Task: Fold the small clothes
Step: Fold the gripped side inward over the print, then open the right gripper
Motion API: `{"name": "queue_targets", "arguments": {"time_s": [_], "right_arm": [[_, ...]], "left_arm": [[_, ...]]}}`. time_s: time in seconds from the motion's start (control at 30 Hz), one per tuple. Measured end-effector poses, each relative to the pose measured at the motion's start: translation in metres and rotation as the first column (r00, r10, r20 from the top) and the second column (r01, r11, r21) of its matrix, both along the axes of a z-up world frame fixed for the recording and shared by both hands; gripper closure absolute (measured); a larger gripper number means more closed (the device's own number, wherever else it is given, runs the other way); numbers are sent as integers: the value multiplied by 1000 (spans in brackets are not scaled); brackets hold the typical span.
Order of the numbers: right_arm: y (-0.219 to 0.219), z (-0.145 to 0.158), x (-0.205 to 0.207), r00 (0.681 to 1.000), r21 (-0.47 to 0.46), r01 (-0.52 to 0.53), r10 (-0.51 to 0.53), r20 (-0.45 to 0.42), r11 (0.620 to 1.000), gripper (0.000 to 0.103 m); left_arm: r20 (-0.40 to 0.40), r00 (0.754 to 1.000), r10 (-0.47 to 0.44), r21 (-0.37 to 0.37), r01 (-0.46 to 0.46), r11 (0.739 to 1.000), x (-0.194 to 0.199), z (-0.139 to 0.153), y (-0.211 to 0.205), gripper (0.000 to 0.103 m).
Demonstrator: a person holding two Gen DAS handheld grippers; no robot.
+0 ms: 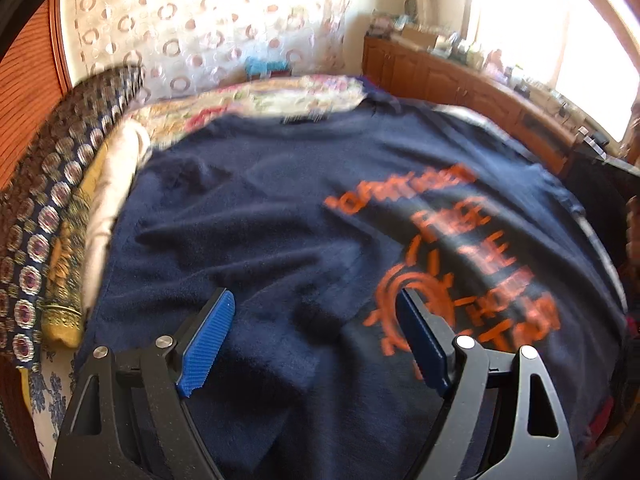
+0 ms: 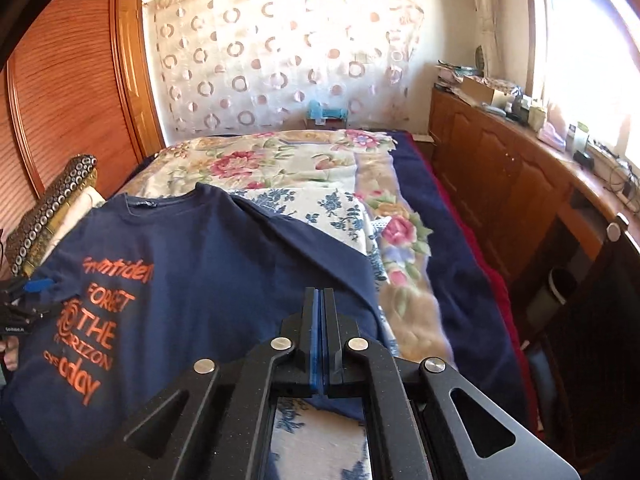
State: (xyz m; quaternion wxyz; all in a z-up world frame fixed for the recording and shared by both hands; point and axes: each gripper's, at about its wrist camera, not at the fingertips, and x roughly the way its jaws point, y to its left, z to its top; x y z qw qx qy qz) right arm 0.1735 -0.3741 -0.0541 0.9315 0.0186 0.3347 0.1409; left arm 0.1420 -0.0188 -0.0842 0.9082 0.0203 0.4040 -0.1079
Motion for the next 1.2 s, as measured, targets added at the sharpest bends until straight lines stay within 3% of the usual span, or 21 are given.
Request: {"name": "queue_targets", "arguments": {"time_s": [0.03, 0.1, 0.13, 0.17, 0.2, 0.43, 0.5, 0.57, 0.63, 0.77, 0.9, 1.1, 1.2], "right_arm": [[-3, -6, 1, 1000, -10, 11, -12, -14, 1000, 101], [-9, -20, 2, 998, -25, 37, -38, -51, 999, 81], [-10, -27, 3, 996, -22, 50, -52, -70, 998, 60], [-16, -34, 3, 994, -7, 64, -65, -91, 998, 51], [-23, -42, 2, 991, 10, 79, -77, -114, 997, 51], [-56, -66, 4, 968, 124, 111, -79, -238, 986, 52], [-63, -66, 6, 969, 189, 71, -23, -244, 980, 73], [-61, -61, 9, 974, 147, 64, -30, -224, 987, 92], [-60, -57, 8, 982, 93, 58, -40, -187, 994, 97], [-53, -42, 1, 992, 3, 91, -90, -84, 996, 97], [-39, -14, -6, 997, -33, 72, -71, 34, 997, 97], [15, 19, -29, 981, -11, -126, 127, 144, 992, 97], [47, 18, -47, 961, -3, -241, 239, 140, 971, 97]], "left_arm": [[21, 1000, -5, -10, 5, 1000, -5, 6, -1, 19], [56, 998, -13, -28, 15, 999, -14, 19, -3, 19], [70, 997, -16, -37, 19, 999, -17, 24, -5, 19], [84, 996, -21, -50, 25, 998, -21, 30, -7, 19], [92, 995, -26, -60, 31, 998, -25, 34, -9, 19], [145, 985, -90, -64, 100, 993, -40, 54, -35, 19], [152, 983, -102, -60, 112, 992, -42, 55, -40, 19], [151, 983, -107, -58, 116, 991, -43, 55, -42, 19], [151, 983, -107, -57, 117, 991, -44, 55, -44, 19], [148, 985, -93, -62, 103, 993, -44, 53, -42, 19], [145, 987, -74, -75, 86, 993, -43, 50, -37, 19], [160, 986, -43, -95, 58, 994, -46, 53, -29, 19], [177, 983, -37, -109, 57, 992, -50, 56, -26, 19]]}}
